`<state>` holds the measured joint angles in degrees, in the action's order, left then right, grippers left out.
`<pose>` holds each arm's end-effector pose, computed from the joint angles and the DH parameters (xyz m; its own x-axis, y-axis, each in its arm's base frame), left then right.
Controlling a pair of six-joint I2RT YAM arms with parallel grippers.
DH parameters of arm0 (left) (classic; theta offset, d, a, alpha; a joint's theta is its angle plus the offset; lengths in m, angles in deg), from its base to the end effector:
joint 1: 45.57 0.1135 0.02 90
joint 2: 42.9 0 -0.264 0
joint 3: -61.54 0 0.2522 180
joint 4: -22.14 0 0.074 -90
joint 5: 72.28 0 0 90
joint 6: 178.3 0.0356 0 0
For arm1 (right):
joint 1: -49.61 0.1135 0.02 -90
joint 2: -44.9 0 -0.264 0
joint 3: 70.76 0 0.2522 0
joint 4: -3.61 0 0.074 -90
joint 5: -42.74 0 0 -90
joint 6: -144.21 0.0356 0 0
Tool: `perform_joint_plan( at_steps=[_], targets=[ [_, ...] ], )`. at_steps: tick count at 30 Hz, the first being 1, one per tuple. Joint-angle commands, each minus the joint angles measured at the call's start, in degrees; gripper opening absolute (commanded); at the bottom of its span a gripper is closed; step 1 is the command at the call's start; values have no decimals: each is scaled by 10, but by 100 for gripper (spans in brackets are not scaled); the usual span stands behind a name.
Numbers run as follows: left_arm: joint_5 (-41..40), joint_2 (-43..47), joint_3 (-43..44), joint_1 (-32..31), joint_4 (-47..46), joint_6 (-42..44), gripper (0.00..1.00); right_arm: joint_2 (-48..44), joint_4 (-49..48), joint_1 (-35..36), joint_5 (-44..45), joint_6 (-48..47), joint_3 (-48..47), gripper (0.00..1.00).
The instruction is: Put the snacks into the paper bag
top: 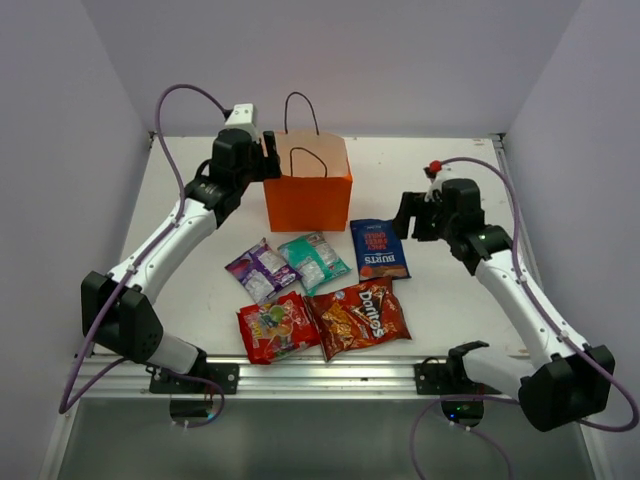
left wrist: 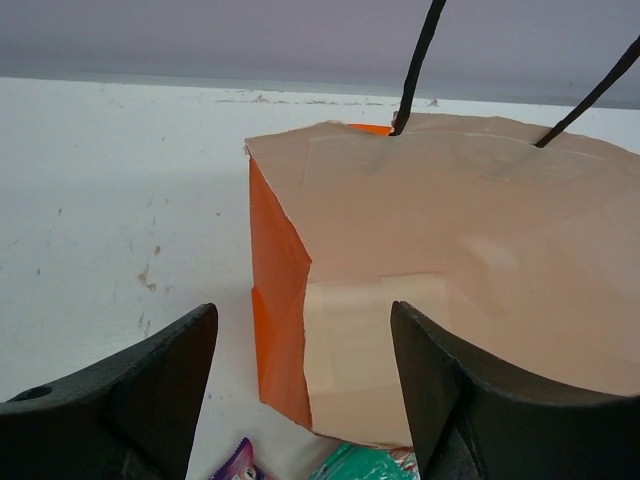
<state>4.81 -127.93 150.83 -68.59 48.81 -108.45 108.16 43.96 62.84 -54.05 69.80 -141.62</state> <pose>0.3244 -0.1292 0.3538 -0.3952 -0.1969 -0.8972 0.0585 0.9694 -0.2385 0.2358 0.0597 0.3235 -0.5943 0.1344 -0.7929 -0.1706 0.9424 0.2876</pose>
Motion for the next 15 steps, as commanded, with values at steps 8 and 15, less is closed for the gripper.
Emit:
perform_joint_plan(
  at_steps=[8, 15],
  targets=[
    [-26, 13, 13, -4, -39, 12, 73, 13, 52, 111, 42, 88, 111, 75],
    [-33, 3, 6, -4, -36, 8, 48, 80, 88, 180, 75, 118, 98, 75]
  ],
)
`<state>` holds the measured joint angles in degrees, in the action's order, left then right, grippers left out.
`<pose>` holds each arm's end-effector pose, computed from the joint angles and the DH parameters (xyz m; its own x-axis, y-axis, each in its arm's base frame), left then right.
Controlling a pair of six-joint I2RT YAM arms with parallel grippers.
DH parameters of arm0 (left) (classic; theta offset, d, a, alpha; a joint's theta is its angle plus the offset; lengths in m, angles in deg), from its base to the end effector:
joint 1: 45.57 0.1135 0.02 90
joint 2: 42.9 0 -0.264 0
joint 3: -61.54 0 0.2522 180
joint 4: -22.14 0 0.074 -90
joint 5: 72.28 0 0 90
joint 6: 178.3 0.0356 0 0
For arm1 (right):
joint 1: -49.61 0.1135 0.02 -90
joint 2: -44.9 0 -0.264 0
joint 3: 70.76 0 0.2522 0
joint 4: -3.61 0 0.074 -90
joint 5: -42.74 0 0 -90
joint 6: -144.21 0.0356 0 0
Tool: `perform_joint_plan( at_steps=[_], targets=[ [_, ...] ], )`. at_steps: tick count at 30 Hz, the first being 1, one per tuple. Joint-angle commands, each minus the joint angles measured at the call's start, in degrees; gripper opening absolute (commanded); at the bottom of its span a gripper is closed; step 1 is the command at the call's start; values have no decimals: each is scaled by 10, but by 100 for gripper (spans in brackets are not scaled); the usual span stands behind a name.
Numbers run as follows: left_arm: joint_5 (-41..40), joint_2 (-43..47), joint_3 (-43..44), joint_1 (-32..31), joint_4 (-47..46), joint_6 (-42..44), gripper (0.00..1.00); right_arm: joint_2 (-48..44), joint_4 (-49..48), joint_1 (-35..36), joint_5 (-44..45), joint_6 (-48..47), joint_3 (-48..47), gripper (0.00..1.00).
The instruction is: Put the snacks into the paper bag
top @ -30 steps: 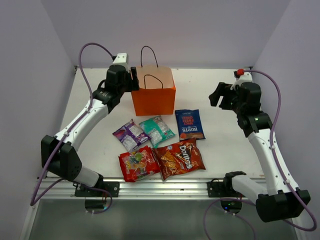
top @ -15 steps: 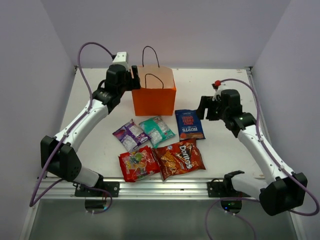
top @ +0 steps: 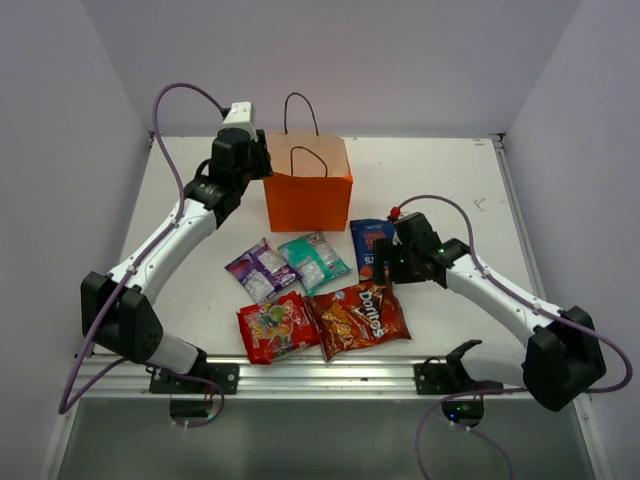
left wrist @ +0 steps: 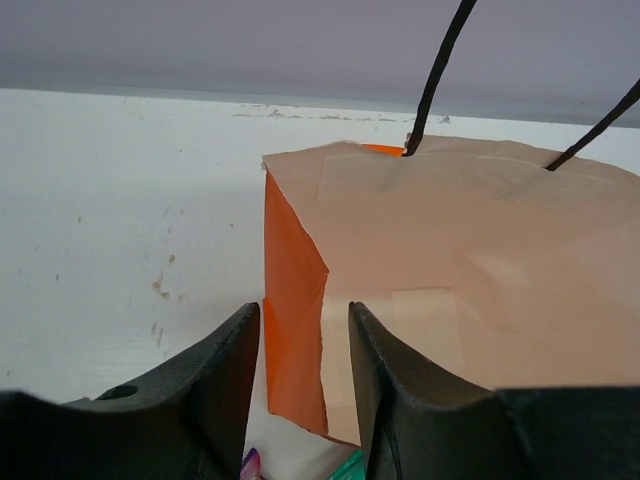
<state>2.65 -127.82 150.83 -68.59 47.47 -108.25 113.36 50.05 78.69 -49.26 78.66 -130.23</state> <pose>0.3251 -0.1281 0.3569 -0.3621 -0.2041 -0.9095 0.0326 0.9724 -0.2312 0.2042 0.1150 0.2294 -0.8633 -0.0068 -0.5046 -0.1601 0.9520 0.2610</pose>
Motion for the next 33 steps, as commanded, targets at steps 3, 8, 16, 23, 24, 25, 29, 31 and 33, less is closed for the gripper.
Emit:
perform_joint_plan(
  at_steps=[3, 8, 16, 23, 24, 25, 29, 31, 33],
  targets=[
    [-13, 4, 3, -4, -24, 9, 41, 59, 39, 54, 56, 47, -17, 74],
    [-13, 4, 3, -4, -25, 18, 26, 83, 49, 75, 90, 70, -9, 74],
    [-13, -8, 7, -4, -23, 25, 0, 79, 48, 76, 121, 83, 5, 79],
    [-11, -2, 1, -4, -22, 29, 0, 136, -3, 76, 96, 97, 56, 62],
    [-11, -2, 1, -4, -22, 30, 0, 141, -9, 76, 95, 97, 62, 53],
    [-11, -1, 1, -4, -22, 32, 0, 146, -17, 77, 94, 98, 68, 45],
    [-12, 2, 0, -4, -21, 32, 0, 126, -11, 77, 106, 104, 72, 0],
    [-11, 3, 0, -4, -21, 32, 0, 107, 22, 77, 122, 103, 59, 0],
    [-12, 4, -1, -4, -21, 32, 0, 69, 54, 76, 152, 97, 23, 0]
  ],
)
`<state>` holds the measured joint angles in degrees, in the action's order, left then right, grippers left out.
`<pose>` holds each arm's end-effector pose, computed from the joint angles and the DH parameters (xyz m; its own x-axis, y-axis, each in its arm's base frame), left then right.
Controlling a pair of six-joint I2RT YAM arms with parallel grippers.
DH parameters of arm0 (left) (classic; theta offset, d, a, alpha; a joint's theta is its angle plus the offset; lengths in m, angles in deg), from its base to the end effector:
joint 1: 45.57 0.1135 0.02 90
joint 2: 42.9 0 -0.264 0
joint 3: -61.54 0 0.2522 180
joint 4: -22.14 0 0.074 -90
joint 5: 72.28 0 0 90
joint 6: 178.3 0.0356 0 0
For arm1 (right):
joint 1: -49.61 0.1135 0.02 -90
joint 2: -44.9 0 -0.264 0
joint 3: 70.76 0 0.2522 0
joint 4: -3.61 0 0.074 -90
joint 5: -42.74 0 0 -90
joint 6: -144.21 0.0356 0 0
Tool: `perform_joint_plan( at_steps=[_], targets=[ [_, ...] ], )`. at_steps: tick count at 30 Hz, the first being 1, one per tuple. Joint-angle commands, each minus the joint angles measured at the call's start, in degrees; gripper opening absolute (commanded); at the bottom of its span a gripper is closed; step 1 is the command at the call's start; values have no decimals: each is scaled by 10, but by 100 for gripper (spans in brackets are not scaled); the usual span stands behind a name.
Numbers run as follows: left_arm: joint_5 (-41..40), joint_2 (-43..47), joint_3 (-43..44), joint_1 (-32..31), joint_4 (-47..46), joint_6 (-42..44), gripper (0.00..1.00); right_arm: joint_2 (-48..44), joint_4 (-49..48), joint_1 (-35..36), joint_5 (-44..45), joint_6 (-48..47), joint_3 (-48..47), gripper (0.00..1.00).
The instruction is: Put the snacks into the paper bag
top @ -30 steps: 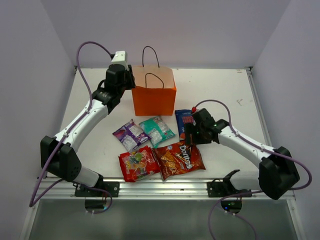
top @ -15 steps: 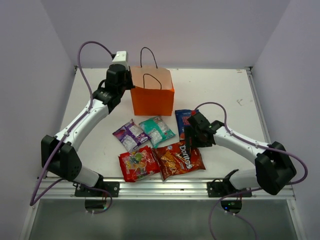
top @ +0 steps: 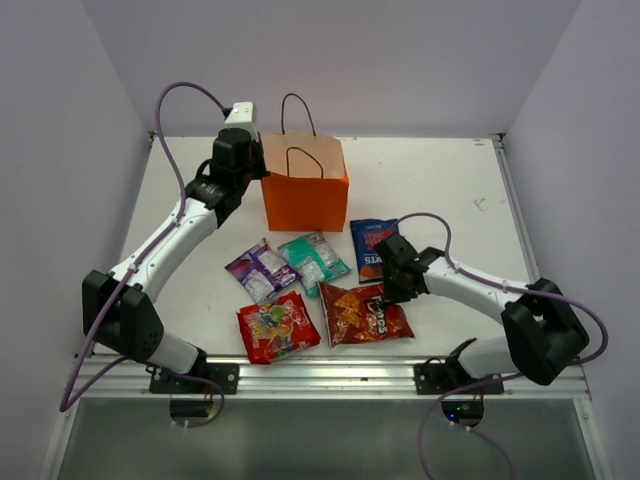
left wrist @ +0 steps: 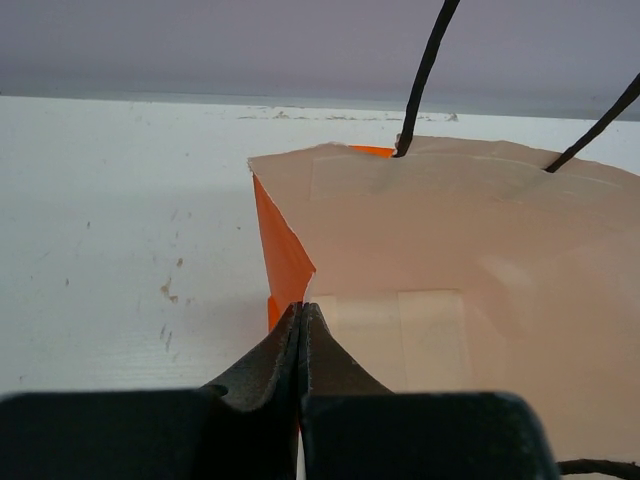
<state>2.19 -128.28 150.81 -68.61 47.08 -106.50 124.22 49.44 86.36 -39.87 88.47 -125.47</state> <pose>0.3271 -0.1288 0.3549 -0.3600 -0.1739 -0.9166 0.0365 0.9791 -0.2001 0.1926 0.1381 0.1649 -0.9386 -0.0041 -0.3449 -0.0369 0.9954 0.0883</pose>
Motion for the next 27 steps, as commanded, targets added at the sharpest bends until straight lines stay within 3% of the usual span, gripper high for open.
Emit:
perform_joint_plan(
  at_steps=[1, 4, 7, 11, 17, 21, 27],
  targets=[
    [-7, 9, -1, -3, -16, 15, 0, -56, 99, 0, 70, -5, -61, 0],
    [-7, 12, -2, -3, -15, 16, 0, -109, 181, -1, 124, -19, -134, 0],
    [-3, 16, -5, -3, -16, 17, 0, -144, 229, -1, 184, -45, -277, 0],
    [-2, 24, -9, -3, -15, 21, 0, -160, 235, 0, 242, -85, -401, 0],
    [7, 29, -14, -3, -16, 22, 0, -155, 75, -1, 286, -174, -456, 0],
    [14, 29, -19, -3, -15, 23, 0, -135, -110, -2, 262, -240, -443, 0],
    [21, 39, -32, -3, -14, 25, 0, -40, -256, -1, 200, -299, -497, 0]
  ],
)
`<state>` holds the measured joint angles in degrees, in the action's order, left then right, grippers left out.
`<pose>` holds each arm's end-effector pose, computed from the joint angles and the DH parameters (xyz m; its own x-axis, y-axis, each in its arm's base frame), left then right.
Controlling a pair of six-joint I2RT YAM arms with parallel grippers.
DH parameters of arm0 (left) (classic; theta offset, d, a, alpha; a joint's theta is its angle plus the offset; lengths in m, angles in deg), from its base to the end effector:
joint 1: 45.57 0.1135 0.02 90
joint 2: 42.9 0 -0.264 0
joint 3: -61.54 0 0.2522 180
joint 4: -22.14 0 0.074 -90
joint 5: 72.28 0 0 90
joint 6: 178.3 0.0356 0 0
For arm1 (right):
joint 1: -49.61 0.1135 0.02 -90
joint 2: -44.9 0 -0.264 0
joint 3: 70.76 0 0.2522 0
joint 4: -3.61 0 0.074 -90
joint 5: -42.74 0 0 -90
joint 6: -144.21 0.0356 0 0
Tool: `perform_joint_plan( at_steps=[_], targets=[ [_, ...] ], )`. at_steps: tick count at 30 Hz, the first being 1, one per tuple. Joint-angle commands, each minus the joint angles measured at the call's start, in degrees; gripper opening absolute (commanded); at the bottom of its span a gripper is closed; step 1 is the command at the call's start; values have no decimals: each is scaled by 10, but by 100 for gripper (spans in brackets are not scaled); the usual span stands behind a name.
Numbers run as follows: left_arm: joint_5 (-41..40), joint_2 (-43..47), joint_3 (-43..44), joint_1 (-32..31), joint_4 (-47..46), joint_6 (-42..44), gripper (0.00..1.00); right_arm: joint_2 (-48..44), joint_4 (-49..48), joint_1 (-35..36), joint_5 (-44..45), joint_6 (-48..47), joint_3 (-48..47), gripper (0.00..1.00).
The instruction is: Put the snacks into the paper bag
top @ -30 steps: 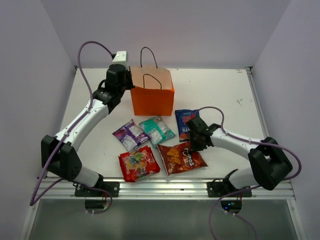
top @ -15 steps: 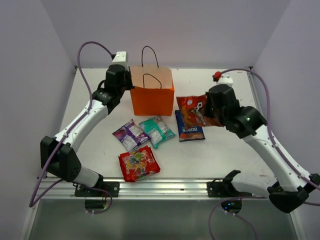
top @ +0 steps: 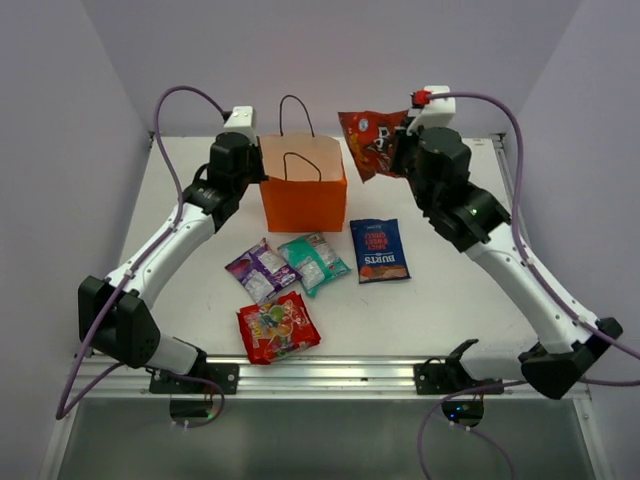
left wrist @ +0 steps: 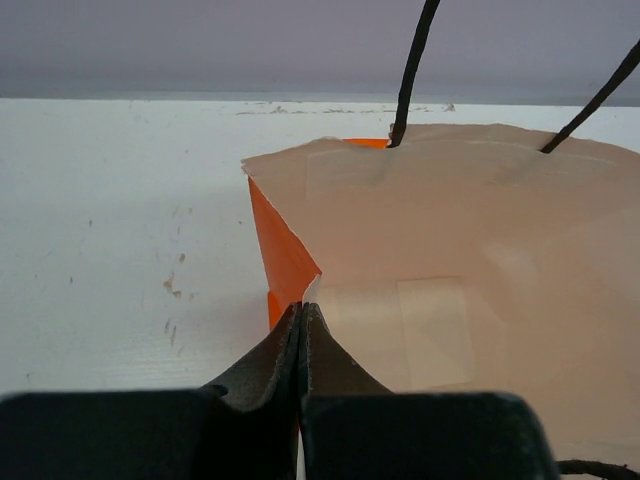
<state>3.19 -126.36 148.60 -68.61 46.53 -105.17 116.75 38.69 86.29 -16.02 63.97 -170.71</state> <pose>0.3192 -0.1260 0.3531 -0.3599 -0.1522 -0.9205 0.0612 0.9806 -0.1861 0.2227 0.1428 0.4705 -0.1126 0.0968 -0.9889 -0.0799 0.9911 0.1062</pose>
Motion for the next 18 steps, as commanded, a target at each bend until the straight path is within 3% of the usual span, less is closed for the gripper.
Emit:
perform_joint_plan(
  at_steps=[1, 12, 18],
  targets=[
    [11, 21, -12, -3, -9, 11, 0, 47, -154, 0, -46, -57, -75, 0],
    [17, 26, -16, -3, -5, 14, 0, 130, -176, 2, -119, -63, -232, 0],
    [16, 26, -17, -3, -4, 14, 0, 130, -179, 5, -159, -33, -197, 0]
  ],
)
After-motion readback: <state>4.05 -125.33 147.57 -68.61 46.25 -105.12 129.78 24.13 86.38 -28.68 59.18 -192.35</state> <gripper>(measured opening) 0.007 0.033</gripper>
